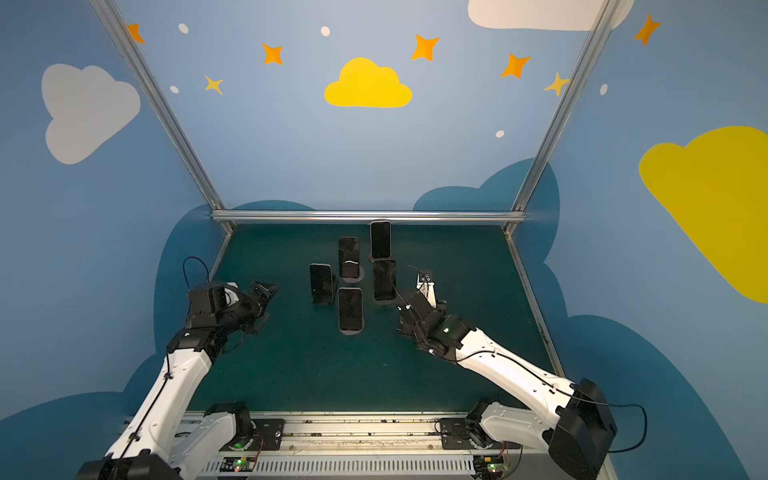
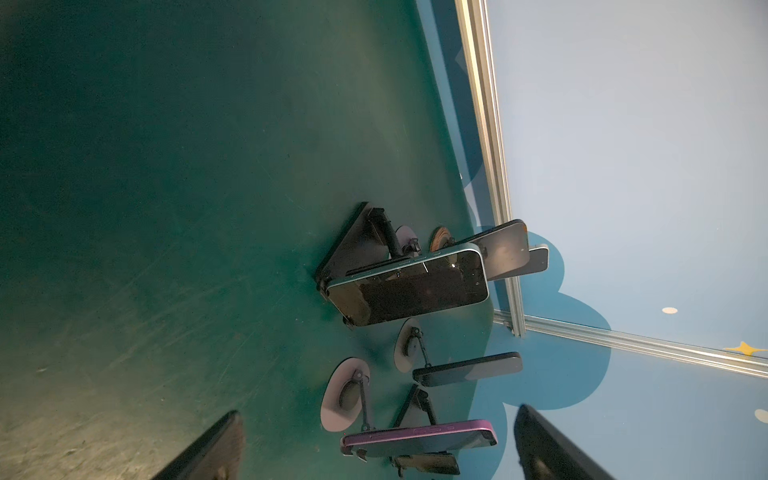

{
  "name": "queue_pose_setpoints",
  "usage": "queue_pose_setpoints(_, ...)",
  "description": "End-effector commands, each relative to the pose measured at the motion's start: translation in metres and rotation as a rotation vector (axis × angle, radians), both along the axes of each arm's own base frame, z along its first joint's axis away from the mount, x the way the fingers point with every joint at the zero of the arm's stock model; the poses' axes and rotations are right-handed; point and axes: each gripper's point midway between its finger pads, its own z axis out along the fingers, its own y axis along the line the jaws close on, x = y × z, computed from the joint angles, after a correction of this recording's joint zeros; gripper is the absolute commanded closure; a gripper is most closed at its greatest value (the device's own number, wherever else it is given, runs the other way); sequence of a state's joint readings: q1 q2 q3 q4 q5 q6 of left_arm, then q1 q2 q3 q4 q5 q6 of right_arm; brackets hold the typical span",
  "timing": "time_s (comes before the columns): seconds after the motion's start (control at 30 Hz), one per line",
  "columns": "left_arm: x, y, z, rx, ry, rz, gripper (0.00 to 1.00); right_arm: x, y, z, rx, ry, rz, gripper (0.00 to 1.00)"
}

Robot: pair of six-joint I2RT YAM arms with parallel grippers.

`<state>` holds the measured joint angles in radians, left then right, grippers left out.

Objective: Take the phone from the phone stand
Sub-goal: 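Lift the light-blue phone upward off the black stand with the right gripper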

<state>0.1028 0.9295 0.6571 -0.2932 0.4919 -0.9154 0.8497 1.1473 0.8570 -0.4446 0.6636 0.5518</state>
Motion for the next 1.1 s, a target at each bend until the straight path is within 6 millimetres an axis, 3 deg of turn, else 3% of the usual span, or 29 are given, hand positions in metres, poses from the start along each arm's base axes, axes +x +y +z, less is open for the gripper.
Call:
queue_pose_setpoints(0.0, 0.004, -0.002, 0.006, 0.007, -0.024, -0.022, 0.00, 0.007, -0.004, 0.013, -0.002, -0.055, -0.013, 0.35)
queue_pose_setpoints(0.33, 0.005, -0.002, 0.003, 0.008, -0.014, -0.028, 0.00, 0.004, -0.010, 0.015, 0.016, -0.036, 0.002, 0.35)
queue_pose_setpoints(0.63, 0.006, -0.005, 0.004, 0.010, -0.019, -0.043, 0.00, 0.002, -0.032, 0.008, 0.024, 0.004, -0.014, 0.35)
queue_pose_setpoints(1.07, 0.005, -0.008, 0.005, 0.019, -0.022, -0.058, 0.00, 0.010, -0.059, 0.023, -0.031, -0.014, -0.025, 0.35)
